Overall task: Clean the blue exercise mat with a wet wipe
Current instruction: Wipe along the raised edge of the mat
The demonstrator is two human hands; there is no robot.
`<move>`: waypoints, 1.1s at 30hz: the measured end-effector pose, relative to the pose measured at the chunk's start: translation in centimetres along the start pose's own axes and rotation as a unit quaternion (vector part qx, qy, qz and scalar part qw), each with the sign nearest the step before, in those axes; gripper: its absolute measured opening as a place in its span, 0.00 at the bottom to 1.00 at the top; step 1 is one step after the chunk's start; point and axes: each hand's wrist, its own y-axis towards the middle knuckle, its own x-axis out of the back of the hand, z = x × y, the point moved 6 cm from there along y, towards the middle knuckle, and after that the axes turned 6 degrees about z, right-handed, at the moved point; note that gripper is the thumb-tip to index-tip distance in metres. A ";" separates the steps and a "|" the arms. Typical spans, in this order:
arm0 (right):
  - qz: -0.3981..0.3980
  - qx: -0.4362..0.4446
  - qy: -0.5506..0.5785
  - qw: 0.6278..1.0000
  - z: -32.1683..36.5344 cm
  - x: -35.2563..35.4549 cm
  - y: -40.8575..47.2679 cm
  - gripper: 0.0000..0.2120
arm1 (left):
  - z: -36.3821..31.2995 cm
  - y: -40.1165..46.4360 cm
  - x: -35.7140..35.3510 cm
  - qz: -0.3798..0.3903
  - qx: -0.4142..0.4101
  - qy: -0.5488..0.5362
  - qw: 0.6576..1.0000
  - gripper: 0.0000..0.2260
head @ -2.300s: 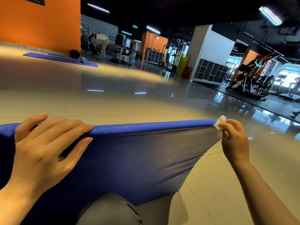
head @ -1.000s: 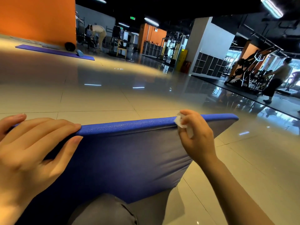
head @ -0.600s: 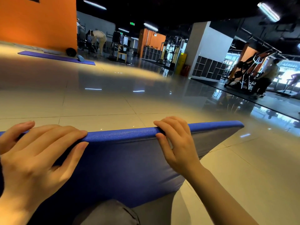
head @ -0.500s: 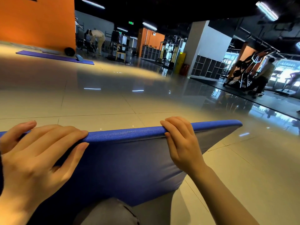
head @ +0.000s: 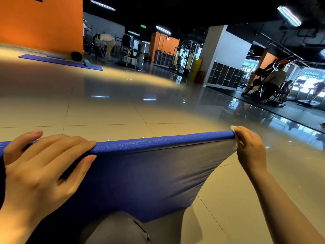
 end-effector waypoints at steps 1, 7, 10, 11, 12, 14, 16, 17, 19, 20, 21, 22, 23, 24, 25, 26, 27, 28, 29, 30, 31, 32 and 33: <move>0.010 -0.017 -0.004 1.000 -0.2 -0.1 0.1 0.13 | 0.0 -0.1 -0.3 0.007 0.002 -0.011 1.000 0.17; 0.029 -0.092 0.061 0.993 0.0 -0.5 -0.1 0.18 | -0.2 0.2 -0.3 -0.011 -0.010 0.000 1.000 0.16; 0.084 -0.091 0.024 0.992 0.7 -0.3 -0.3 0.22 | -0.1 0.0 -0.2 -0.013 -0.023 0.021 0.999 0.15; 0.099 -0.086 -0.003 0.991 0.8 -0.4 -0.5 0.25 | 0.0 0.0 -0.3 -0.012 -0.026 0.024 0.999 0.15; 0.110 -0.086 -0.024 0.990 0.8 -0.5 -0.6 0.28 | 0.0 0.0 -0.3 -0.010 -0.024 0.023 0.999 0.15; 0.115 -0.103 -0.042 0.987 0.0 -0.4 -0.4 0.28 | 0.2 0.1 -0.3 -0.013 -0.021 0.018 1.000 0.15; 0.106 -0.119 -0.031 0.987 -1.3 -0.3 0.0 0.23 | -0.1 0.3 -0.3 -0.021 -0.023 0.022 0.999 0.15; 0.096 -0.112 -0.026 0.989 -1.4 -0.2 0.1 0.19 | -0.2 0.4 -0.2 -0.025 -0.026 0.022 0.999 0.15; 0.069 -0.099 -0.013 0.993 -1.0 0.1 0.0 0.17 | -0.4 0.4 0.0 -0.040 -0.030 0.038 0.998 0.14; 0.060 -0.097 0.008 0.993 -0.3 0.3 -0.1 0.20 | -0.4 0.4 0.1 -0.046 -0.029 0.042 0.998 0.14; 0.056 -0.091 0.037 0.994 0.8 0.4 -0.3 0.24 | -0.3 0.4 0.0 -0.049 -0.025 0.036 0.998 0.14; 0.052 -0.077 0.065 0.994 2.2 0.3 -0.8 0.25 | -0.2 0.4 -0.1 -0.053 -0.018 0.025 0.998 0.14; 0.045 -0.054 0.088 0.994 4.0 0.2 -1.4 0.25 | -0.2 0.5 -0.3 -0.063 -0.005 0.009 0.998 0.15; 0.036 -0.022 0.106 0.993 6.1 0.1 -1.9 0.23 | -0.4 0.8 -0.4 -0.079 0.013 -0.005 0.997 0.14; 0.030 0.015 0.126 0.992 8.1 -0.1 -2.5 0.21 | -0.6 1.1 -0.5 -0.098 0.033 -0.014 0.995 0.14; 0.028 0.051 0.143 0.988 10.0 -0.5 -2.9 0.20 | -0.9 1.3 -0.6 -0.116 0.053 -0.012 0.992 0.13; 0.027 0.079 0.152 0.985 11.6 -0.9 -3.2 0.20 | -1.3 1.5 -0.5 -0.129 0.067 -0.005 0.989 0.14; 0.023 0.101 0.153 0.983 12.6 -1.2 -3.3 0.20 | -1.5 1.6 -0.5 -0.137 0.071 0.002 0.988 0.14; 0.016 0.122 0.144 0.982 13.0 -1.3 -3.0 0.21 | -1.5 1.6 -0.5 -0.139 0.066 0.006 0.988 0.14; 0.010 0.145 0.127 0.981 12.8 -1.3 -2.7 0.22 | -1.5 1.5 -0.5 -0.136 0.055 0.007 0.989 0.14; 0.001 0.165 0.101 0.981 11.9 -1.3 -2.4 0.23 | -1.4 1.3 -0.5 -0.132 0.042 0.006 0.990 0.13; -0.009 0.176 0.068 0.982 10.6 -1.4 -1.9 0.24 | -1.4 1.2 -0.3 -0.128 0.032 0.007 0.991 0.12; -0.016 0.175 0.031 0.984 8.9 -1.4 -1.3 0.23 | -1.4 1.3 -0.1 -0.124 0.025 0.010 0.992 0.12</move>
